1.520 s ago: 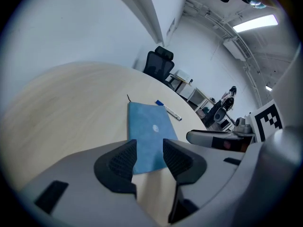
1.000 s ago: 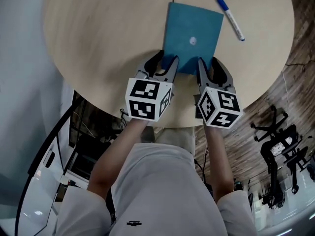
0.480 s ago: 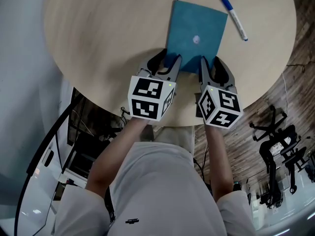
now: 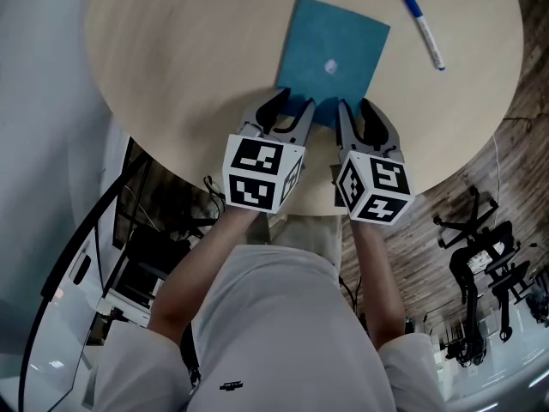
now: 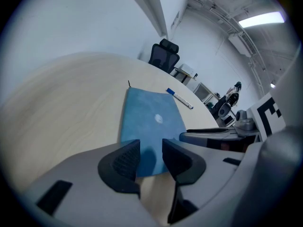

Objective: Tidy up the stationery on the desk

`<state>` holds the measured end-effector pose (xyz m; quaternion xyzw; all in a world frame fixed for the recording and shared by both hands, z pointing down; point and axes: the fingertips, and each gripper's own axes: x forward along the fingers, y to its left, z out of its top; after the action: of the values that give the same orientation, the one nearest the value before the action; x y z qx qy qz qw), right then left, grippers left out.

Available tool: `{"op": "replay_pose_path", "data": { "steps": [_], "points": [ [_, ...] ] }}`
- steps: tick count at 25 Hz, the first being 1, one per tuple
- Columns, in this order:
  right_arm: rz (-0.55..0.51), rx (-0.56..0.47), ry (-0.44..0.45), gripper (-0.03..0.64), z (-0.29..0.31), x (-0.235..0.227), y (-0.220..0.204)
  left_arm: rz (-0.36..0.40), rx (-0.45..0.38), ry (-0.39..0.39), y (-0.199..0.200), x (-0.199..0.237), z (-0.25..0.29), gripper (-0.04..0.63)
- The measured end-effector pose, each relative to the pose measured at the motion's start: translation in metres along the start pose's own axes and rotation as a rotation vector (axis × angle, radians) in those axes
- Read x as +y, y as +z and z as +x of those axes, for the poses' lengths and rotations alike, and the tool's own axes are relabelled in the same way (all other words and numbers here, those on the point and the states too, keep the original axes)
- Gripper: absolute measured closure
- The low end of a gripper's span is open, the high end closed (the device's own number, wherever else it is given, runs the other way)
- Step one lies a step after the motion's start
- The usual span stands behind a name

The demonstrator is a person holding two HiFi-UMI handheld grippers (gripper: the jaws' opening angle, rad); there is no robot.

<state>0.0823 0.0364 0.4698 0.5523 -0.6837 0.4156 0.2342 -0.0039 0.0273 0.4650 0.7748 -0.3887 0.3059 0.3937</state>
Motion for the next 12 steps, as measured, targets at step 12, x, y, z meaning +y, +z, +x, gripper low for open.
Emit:
{"op": "replay_pose_path", "data": {
  "steps": [12],
  "points": [
    [0.005,0.024,-0.028,0.449,0.007,0.016,-0.009,0.002,-0.038,0.111,-0.003,0.046,-0.022,0.396]
  ]
}}
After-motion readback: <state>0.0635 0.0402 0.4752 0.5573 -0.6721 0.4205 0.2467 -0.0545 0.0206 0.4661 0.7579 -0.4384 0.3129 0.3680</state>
